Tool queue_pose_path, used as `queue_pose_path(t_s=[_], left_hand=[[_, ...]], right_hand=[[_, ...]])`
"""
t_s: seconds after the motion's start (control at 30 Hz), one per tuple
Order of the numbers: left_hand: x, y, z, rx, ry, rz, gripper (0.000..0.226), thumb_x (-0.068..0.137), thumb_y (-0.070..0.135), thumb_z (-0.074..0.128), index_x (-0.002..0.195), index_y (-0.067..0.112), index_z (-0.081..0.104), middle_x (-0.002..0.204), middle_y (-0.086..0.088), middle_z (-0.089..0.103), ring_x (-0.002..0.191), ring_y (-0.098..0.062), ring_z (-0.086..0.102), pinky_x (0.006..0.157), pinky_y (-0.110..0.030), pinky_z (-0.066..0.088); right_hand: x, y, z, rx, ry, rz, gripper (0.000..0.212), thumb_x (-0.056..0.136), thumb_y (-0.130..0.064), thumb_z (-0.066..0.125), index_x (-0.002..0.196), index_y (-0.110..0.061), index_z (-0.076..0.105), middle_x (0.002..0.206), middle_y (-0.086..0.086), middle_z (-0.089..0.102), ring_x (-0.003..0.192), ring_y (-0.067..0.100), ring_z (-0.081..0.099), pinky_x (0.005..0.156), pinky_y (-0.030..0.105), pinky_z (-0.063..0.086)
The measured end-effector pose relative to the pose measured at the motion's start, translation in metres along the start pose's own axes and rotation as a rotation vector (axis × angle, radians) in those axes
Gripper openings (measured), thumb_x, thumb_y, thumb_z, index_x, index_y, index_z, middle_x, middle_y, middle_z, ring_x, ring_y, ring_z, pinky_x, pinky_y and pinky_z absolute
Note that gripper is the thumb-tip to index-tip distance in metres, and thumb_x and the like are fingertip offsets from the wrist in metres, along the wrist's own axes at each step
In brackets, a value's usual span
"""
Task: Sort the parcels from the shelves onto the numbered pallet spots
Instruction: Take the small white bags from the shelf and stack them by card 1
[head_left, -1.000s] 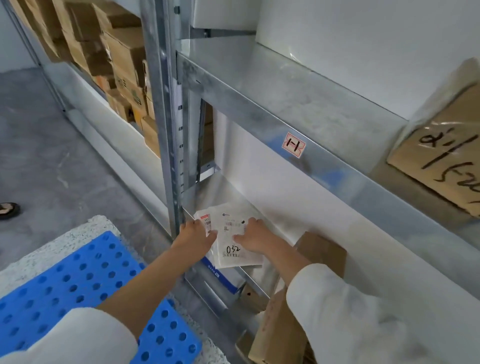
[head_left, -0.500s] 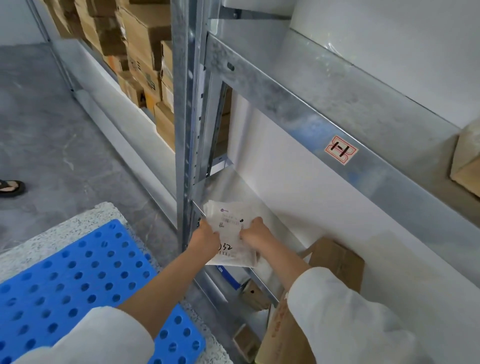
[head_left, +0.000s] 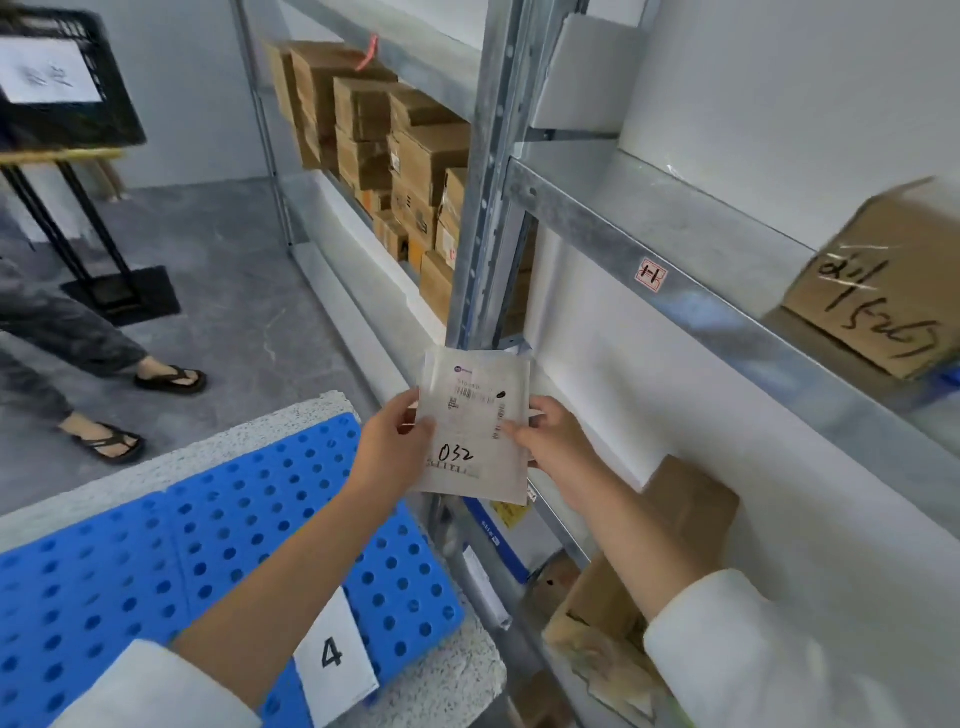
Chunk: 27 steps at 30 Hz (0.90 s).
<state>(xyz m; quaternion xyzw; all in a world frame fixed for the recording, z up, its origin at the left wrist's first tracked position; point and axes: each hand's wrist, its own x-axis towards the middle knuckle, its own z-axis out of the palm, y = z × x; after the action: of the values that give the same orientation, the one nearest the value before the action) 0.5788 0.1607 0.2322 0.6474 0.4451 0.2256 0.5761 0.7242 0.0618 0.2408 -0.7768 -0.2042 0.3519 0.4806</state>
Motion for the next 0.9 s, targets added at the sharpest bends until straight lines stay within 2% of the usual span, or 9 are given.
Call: queue_pose_path(t_s=[0.1,0.2,0.37,0.43,0.53,0.6,0.73,0.83,0.9], left_hand=[[-0.057,0.004,-0.026,-0.048,0.062,0.069,0.037,0.098,0.017,0.048,0.131,0.033,0.053,0.1,0.009,0.069,0.089,-0.011,0.068,0.073,-0.034,0.058],[-0.11,0.007,-0.048,-0.057,0.092,0.15,0.037,0.098,0.017,0.05,0.129,0.036,0.053,0.101,0.009,0.071,0.09,-0.01,0.069,0.075,-0.033,0.058],[-0.201,-0.003,-0.088,-0.139,0.168,0.229,0.035,0.096,0.015,0.056,0.127,0.032,0.055,0.1,0.005,0.073,0.088,-0.006,0.07,0.07,-0.023,0.057],[-0.236,-0.016,-0.101,-0.166,0.215,0.221,0.034,0.096,0.016,0.057,0.126,0.031,0.056,0.097,0.004,0.073,0.085,-0.004,0.069,0.066,-0.017,0.055],[-0.276,-0.035,-0.118,-0.206,0.278,0.155,0.034,0.095,0.019,0.058,0.125,0.036,0.056,0.096,0.004,0.073,0.084,-0.003,0.07,0.07,-0.022,0.056],[-0.297,-0.045,-0.134,-0.233,0.315,0.138,0.033,0.094,0.019,0.06,0.12,0.039,0.058,0.093,0.004,0.074,0.084,-0.005,0.07,0.073,-0.025,0.057],[-0.337,-0.059,-0.176,-0.268,0.379,0.143,0.033,0.093,0.018,0.062,0.119,0.039,0.058,0.093,0.005,0.075,0.086,-0.006,0.071,0.065,-0.018,0.055],[-0.362,-0.071,-0.207,-0.294,0.444,0.144,0.033,0.092,0.019,0.063,0.122,0.034,0.059,0.095,0.005,0.075,0.088,-0.008,0.071,0.071,-0.023,0.056],[-0.376,-0.079,-0.227,-0.305,0.473,0.145,0.032,0.092,0.02,0.063,0.12,0.036,0.059,0.095,0.006,0.075,0.088,-0.008,0.071,0.073,-0.025,0.056]], right_hand=[[-0.062,-0.006,0.012,0.012,0.005,-0.171,0.028,0.093,-0.018,0.062,0.117,-0.026,0.051,0.1,-0.011,0.064,0.084,0.002,0.062,0.058,0.018,0.051],[-0.118,-0.008,0.021,0.062,0.03,-0.284,0.026,0.095,-0.018,0.059,0.119,-0.024,0.052,0.098,-0.014,0.06,0.08,-0.002,0.059,0.048,0.01,0.046],[-0.196,0.006,0.041,0.111,-0.014,-0.419,0.029,0.092,-0.019,0.064,0.119,-0.028,0.055,0.103,-0.016,0.064,0.083,-0.009,0.063,0.058,0.011,0.051],[-0.222,0.016,0.055,0.105,-0.024,-0.431,0.029,0.091,-0.022,0.065,0.118,-0.028,0.056,0.104,-0.013,0.065,0.086,-0.005,0.064,0.063,0.014,0.052],[-0.253,0.028,0.077,0.107,-0.075,-0.418,0.03,0.092,-0.022,0.065,0.119,-0.029,0.054,0.107,-0.009,0.065,0.089,-0.002,0.063,0.066,0.016,0.053],[-0.27,0.032,0.092,0.086,-0.144,-0.425,0.03,0.093,-0.023,0.063,0.12,-0.031,0.053,0.111,-0.009,0.064,0.095,0.003,0.062,0.077,0.025,0.056],[-0.301,0.031,0.12,0.036,-0.3,-0.462,0.028,0.095,-0.025,0.06,0.122,-0.032,0.055,0.113,-0.011,0.064,0.1,0.007,0.062,0.08,0.028,0.054],[-0.323,0.025,0.141,0.023,-0.381,-0.491,0.018,0.093,-0.022,0.063,0.11,-0.029,0.063,0.103,-0.008,0.069,0.096,0.013,0.066,0.082,0.035,0.057],[-0.337,0.02,0.16,0.032,-0.401,-0.494,0.013,0.091,-0.02,0.065,0.101,-0.029,0.066,0.097,-0.008,0.072,0.091,0.013,0.067,0.081,0.033,0.057]])
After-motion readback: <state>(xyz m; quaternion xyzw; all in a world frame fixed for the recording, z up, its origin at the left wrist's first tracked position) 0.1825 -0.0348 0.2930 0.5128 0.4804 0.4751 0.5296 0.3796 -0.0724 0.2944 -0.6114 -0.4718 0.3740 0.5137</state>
